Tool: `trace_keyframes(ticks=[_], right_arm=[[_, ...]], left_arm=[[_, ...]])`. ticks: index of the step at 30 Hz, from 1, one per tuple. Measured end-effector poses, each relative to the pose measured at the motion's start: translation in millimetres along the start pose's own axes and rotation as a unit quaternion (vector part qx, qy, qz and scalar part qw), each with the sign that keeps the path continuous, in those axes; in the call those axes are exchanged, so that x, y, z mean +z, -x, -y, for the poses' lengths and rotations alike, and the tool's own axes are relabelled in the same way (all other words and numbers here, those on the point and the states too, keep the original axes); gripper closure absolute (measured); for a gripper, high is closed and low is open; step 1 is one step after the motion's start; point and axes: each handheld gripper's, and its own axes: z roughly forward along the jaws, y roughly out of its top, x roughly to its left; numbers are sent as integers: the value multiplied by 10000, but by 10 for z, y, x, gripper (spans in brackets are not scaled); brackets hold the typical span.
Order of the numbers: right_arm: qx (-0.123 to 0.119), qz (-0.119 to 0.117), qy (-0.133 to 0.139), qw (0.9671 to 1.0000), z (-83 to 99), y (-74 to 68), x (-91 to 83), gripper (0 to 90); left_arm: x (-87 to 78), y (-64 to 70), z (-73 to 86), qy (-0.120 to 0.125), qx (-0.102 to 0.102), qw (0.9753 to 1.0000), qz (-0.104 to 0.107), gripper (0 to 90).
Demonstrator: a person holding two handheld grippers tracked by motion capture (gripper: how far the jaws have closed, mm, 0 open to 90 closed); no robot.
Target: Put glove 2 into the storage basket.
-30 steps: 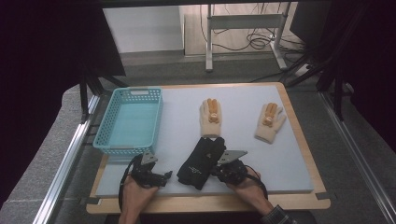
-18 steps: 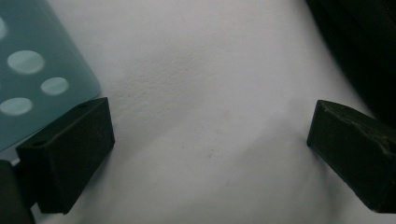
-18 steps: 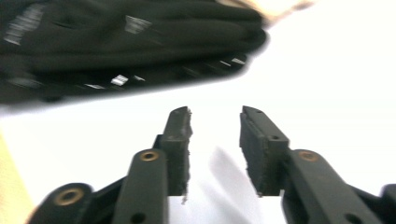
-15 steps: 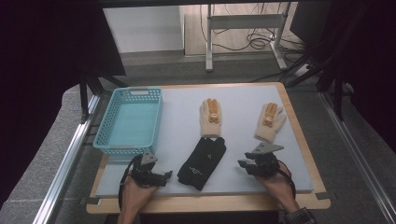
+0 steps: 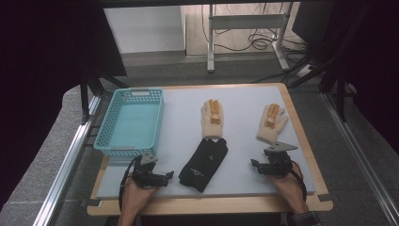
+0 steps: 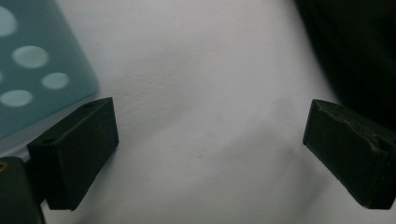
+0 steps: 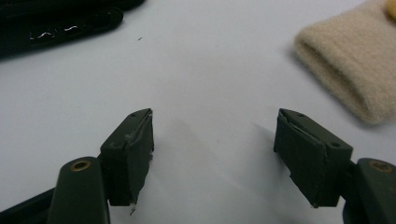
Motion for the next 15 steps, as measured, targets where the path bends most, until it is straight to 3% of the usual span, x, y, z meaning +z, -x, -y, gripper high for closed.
trace_keyframes(ticks=[4, 11, 15], right_arm=[[14, -8, 10, 10000, 2, 1, 3, 279], [10, 0, 20, 10000, 4, 0, 3, 277], [7, 0, 20, 10000, 5, 0, 3, 276]], left_arm=[[-48, 65, -65, 9, -82, 9998, 192, 38], [-91, 278, -324, 119, 33, 9988, 476, 31], [-35, 427, -493, 11, 208, 9988, 443, 17]])
